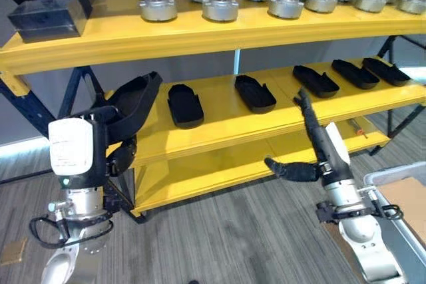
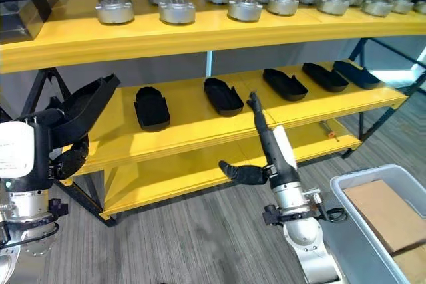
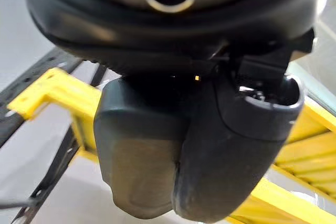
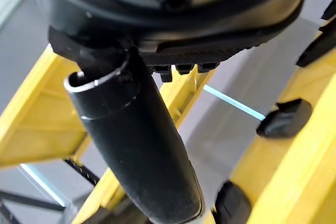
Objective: Move parts from the plastic box to the shelf.
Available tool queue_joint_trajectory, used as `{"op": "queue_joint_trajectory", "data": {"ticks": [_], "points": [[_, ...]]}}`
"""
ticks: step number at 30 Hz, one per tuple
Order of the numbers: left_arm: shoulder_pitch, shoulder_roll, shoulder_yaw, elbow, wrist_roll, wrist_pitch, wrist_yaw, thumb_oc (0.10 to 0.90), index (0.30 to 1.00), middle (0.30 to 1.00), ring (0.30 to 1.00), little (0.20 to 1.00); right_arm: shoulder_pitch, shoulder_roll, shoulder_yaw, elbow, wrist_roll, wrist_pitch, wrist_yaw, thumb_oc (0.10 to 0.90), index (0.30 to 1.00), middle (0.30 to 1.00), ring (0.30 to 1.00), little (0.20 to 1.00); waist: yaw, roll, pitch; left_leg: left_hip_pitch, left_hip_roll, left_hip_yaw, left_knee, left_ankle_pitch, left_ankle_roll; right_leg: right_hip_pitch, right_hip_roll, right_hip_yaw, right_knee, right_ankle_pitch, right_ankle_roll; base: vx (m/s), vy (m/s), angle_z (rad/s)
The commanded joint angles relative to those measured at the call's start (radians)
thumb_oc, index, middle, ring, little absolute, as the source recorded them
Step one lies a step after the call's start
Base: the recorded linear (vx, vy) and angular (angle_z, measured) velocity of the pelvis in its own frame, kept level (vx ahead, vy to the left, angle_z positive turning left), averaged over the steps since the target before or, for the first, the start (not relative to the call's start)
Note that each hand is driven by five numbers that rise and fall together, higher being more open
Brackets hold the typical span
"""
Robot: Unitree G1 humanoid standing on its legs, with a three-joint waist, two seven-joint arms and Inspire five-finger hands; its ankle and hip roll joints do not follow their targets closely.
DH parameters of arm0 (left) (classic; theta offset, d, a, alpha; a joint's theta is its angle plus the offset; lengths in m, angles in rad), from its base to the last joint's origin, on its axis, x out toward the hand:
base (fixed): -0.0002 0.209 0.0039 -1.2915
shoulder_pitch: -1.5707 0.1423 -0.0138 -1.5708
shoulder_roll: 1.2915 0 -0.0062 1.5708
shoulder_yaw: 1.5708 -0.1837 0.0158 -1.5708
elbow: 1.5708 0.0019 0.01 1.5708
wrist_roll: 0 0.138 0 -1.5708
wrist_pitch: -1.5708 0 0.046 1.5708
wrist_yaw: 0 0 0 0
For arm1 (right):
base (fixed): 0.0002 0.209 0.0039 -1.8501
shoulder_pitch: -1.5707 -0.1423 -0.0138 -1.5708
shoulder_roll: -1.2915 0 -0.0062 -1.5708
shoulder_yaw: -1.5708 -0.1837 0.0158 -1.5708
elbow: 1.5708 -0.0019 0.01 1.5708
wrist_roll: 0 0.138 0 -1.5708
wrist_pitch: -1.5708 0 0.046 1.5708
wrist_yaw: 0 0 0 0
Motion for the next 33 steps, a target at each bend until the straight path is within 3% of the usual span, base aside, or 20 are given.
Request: {"op": "queue_joint_trajectory", "data": {"ticks": [1, 5, 6, 9, 11, 19, 21, 22, 23, 27, 28, 29, 30, 31, 32, 33], "points": [[-0.094, 0.049, 0.052, -0.122, 0.004, -0.038, 0.052, 0.400, 0.300, 0.300, 0.300, 0.300, -0.115, -0.023, -0.089, -0.050, 0.028, -0.091, -0.021, 0.900, 1.000, 1.000, 1.000, 1.000, -0.018, 0.015, 0.012, 0.099, -0.088, 0.010, -0.100, -0.069, 0.033, -0.017, 0.105, -0.030, -0.141, 0.107, -0.007, 0.06, -0.069, -0.09], [-0.127, 0.042, 0.030, -0.112, 0.011, -0.032, 0.062, 0.400, 0.300, 0.300, 0.300, 0.300, -0.119, -0.032, -0.082, -0.055, 0.034, -0.101, -0.017, 0.900, 1.000, 1.000, 1.000, 1.000, -0.047, 0.011, 0.019, 0.098, -0.076, -0.008, -0.100, -0.068, 0.015, -0.057, 0.161, 0.027, -0.227, 0.136, 0.004, 0.09, -0.090, 0.20], [-0.126, 0.042, 0.021, -0.113, 0.027, -0.039, 0.055, 0.400, 0.300, 0.300, 0.300, 0.300, -0.094, -0.039, -0.092, -0.063, 0.043, -0.104, -0.008, 0.900, 1.000, 1.000, 1.000, 1.000, -0.052, 0.000, 0.008, 0.095, -0.074, -0.016, -0.100, -0.076, 0.004, -0.012, 0.181, 0.069, -0.285, 0.111, 0.002, 0.08, -0.082, 0.32], [-0.113, 0.032, 0.010, -0.121, 0.029, -0.055, 0.044, 0.400, 0.300, 0.300, 0.300, 0.300, -0.081, -0.046, -0.099, -0.067, 0.054, -0.105, 0.003, 0.900, 1.000, 1.000, 1.000, 1.000, -0.052, -0.002, -0.016, 0.089, -0.065, -0.010, -0.100, -0.077, -0.004, 0.030, 0.205, 0.078, -0.330, 0.112, -0.006, 0.11, -0.122, 0.40], [-0.094, 0.014, 0.007, -0.132, -0.006, -0.075, 0.027, 0.400, 0.300, 0.300, 0.300, 0.300, -0.066, -0.055, -0.106, -0.072, 0.088, -0.106, 0.024, 0.900, 1.000, 1.000, 1.000, 1.000, -0.050, 0.009, -0.036, 0.091, -0.043, -0.012, -0.100, -0.073, -0.011, 0.059, 0.219, 0.061, -0.343, 0.099, -0.017, 0.22, -0.189, 0.23], [-0.064, -0.004, 0.006, -0.142, -0.080, -0.094, 0.004, 0.400, 0.300, 0.300, 0.300, 0.300, -0.017, -0.072, -0.151, -0.080, 0.133, -0.105, 0.042, 0.900, 1.000, 1.000, 1.000, 1.000, -0.052, 0.012, -0.041, 0.102, 0.025, -0.027, -0.072, -0.072, -0.055, 0.121, 0.252, 0.016, -0.337, 0.040, -0.048, 0.14, -0.152, 0.15], [-0.059, -0.005, 0.010, -0.144, -0.089, -0.098, 0.001, 0.400, 0.300, 0.300, 0.300, 0.300, -0.010, -0.076, -0.155, -0.083, 0.146, -0.108, 0.046, 0.900, 1.000, 1.000, 1.000, 1.000, -0.048, 0.005, -0.035, 0.078, 0.040, -0.035, -0.010, -0.091, -0.065, 0.135, 0.257, 0.010, -0.337, 0.026, -0.057, 0.07, -0.148, 0.15], [-0.060, -0.008, 0.009, -0.144, -0.099, -0.098, -0.003, 0.400, 0.300, 0.300, 0.300, 0.300, -0.010, -0.082, -0.158, -0.089, 0.159, -0.113, 0.047, 0.900, 1.000, 1.000, 1.000, 1.000, -0.039, -0.004, -0.019, 0.026, 0.047, -0.039, 0.103, -0.088, -0.085, 0.157, 0.262, 0.006, -0.339, 0.011, -0.075, 0.05, -0.157, 0.20], [-0.061, -0.008, 0.009, -0.145, -0.099, -0.098, -0.004, 0.400, 0.300, 0.300, 0.300, 0.300, -0.011, -0.082, -0.160, -0.089, 0.160, -0.113, 0.047, 0.900, 1.000, 1.000, 1.000, 1.000, -0.041, -0.004, -0.017, 0.014, 0.048, -0.044, 0.125, -0.096, -0.087, 0.157, 0.262, 0.003, -0.340, 0.011, -0.077, 0.02, -0.158, 0.30], [-0.087, -0.009, -0.021, -0.153, -0.120, -0.110, -0.013, 0.400, 0.300, 0.300, 0.300, 0.300, -0.034, -0.100, -0.157, -0.093, 0.186, -0.120, 0.045, 0.900, 1.000, 1.000, 1.000, 1.000, -0.005, -0.018, 0.046, -0.166, 0.019, -0.143, 0.444, 0.004, -0.136, 0.218, 0.275, -0.024, -0.371, -0.008, -0.118, -0.04, -0.064, 0.33], [-0.088, -0.009, -0.021, -0.153, -0.120, -0.110, -0.013, 0.400, 0.300, 0.300, 0.300, 0.300, -0.035, -0.100, -0.158, -0.092, 0.186, -0.120, 0.045, 0.900, 1.000, 1.000, 1.000, 1.000, -0.007, -0.018, 0.046, -0.168, 0.019, -0.146, 0.447, 0.004, -0.137, 0.218, 0.276, -0.027, -0.372, -0.007, -0.119, 0.03, 0.031, 0.33], [-0.080, -0.013, -0.011, -0.157, -0.126, -0.110, -0.013, 0.400, 0.300, 0.300, 0.300, 0.300, -0.033, -0.099, -0.164, -0.098, 0.183, -0.121, 0.038, 0.900, 1.000, 1.000, 1.000, 1.000, -0.024, -0.020, 0.035, -0.168, 0.120, -0.110, 0.343, 0.005, -0.132, 0.225, 0.267, -0.042, -0.385, -0.008, -0.100, 0.10, 0.092, 0.15], [-0.073, -0.015, -0.001, -0.167, -0.128, -0.113, -0.011, 0.400, 0.300, 0.300, 0.300, 0.300, -0.030, -0.097, -0.161, -0.099, 0.195, -0.120, 0.036, 0.900, 1.000, 1.000, 1.000, 1.000, -0.025, -0.023, 0.026, -0.150, 0.174, -0.100, 0.250, -0.002, -0.130, 0.228, 0.257, -0.044, -0.387, -0.008, -0.089, 0.15, 0.147, 0.32], [-0.067, -0.016, 0.005, -0.170, -0.136, -0.113, -0.004, 0.400, 0.300, 0.300, 0.300, 0.300, -0.029, -0.090, -0.150, -0.093, 0.222, -0.119, 0.039, 0.900, 1.000, 1.000, 1.000, 1.000, -0.021, -0.023, 0.021, -0.133, 0.218, -0.094, 0.163, 0.022, -0.132, 0.232, 0.247, -0.040, -0.386, -0.010, -0.077, 0.11, 0.090, 0.33], [-0.065, -0.015, 0.006, -0.170, -0.136, -0.113, -0.003, 0.400, 0.300, 0.300, 0.300, 0.300, -0.030, -0.091, -0.148, -0.091, 0.225, -0.119, 0.041, 0.900, 1.000, 1.000, 1.000, 1.000, -0.020, -0.023, 0.020, -0.119, 0.220, -0.089, 0.139, 0.033, -0.135, 0.232, 0.249, -0.038, -0.385, -0.010, -0.078, 0.09, 0.124, 0.33], [-0.067, -0.014, 0.009, -0.169, -0.141, -0.112, 0.004, 0.400, 0.300, 0.300, 0.300, 0.300, -0.033, -0.094, -0.143, -0.092, 0.225, -0.120, 0.036, 0.900, 1.000, 1.000, 1.000, 1.000, -0.020, -0.016, 0.020, -0.114, 0.264, -0.082, 0.053, 0.096, -0.148, 0.232, 0.244, -0.033, -0.381, -0.018, -0.067, 0.09, 0.171, 0.10]]}}
